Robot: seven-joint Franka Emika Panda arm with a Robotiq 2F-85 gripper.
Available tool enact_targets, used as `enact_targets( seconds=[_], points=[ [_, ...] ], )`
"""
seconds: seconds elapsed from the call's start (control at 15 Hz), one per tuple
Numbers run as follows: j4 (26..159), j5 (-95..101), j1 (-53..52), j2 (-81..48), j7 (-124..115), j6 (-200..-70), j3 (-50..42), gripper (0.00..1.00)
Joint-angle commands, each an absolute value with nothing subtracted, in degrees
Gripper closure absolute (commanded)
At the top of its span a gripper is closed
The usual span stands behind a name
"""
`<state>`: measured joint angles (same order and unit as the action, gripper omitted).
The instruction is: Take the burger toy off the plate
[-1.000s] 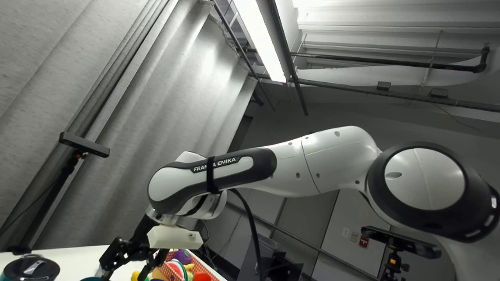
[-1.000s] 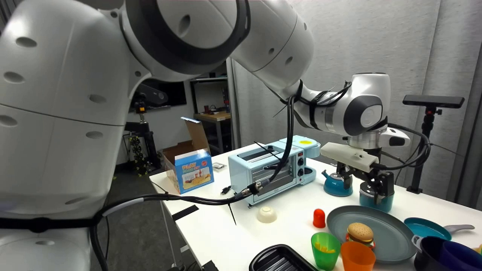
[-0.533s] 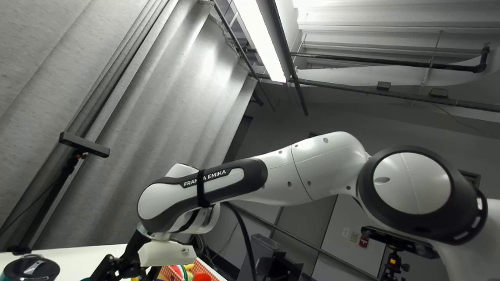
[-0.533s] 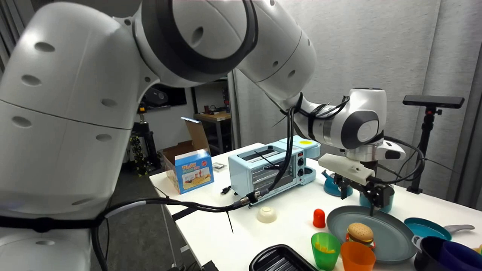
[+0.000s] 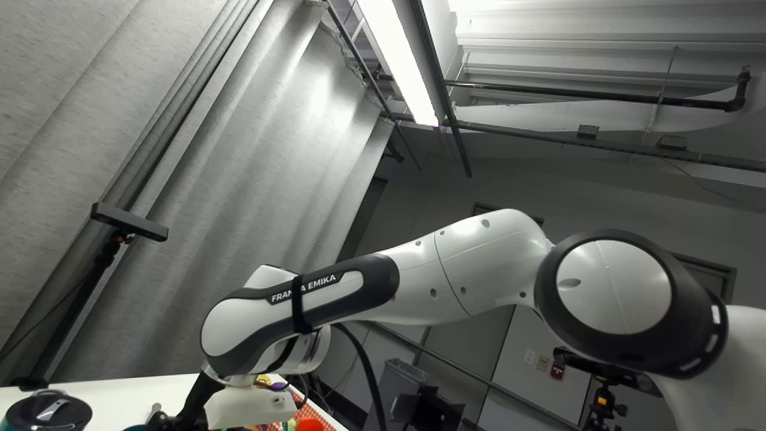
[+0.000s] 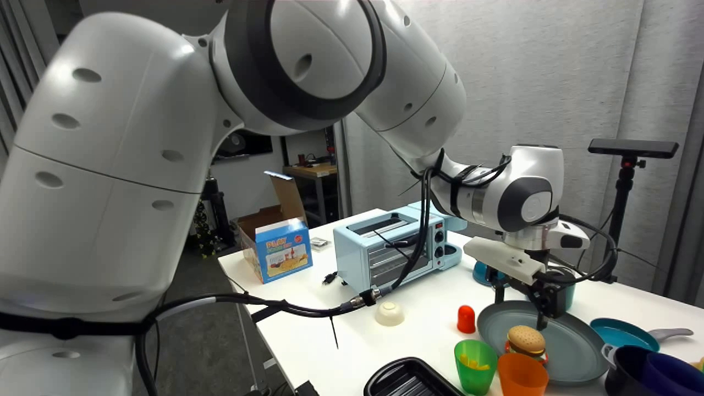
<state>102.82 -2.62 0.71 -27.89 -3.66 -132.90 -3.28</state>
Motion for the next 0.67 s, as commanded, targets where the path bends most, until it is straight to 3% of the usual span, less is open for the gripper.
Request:
enact_targets(
  seconds=[0.0, 0.6],
  points=[
    [102.5, -1.5, 1.2, -28.9, -3.9, -134.4, -3.5, 0.00],
    [100.8, -1.3, 1.8, -31.6, -2.9, -136.5, -3.7, 0.00]
  ],
)
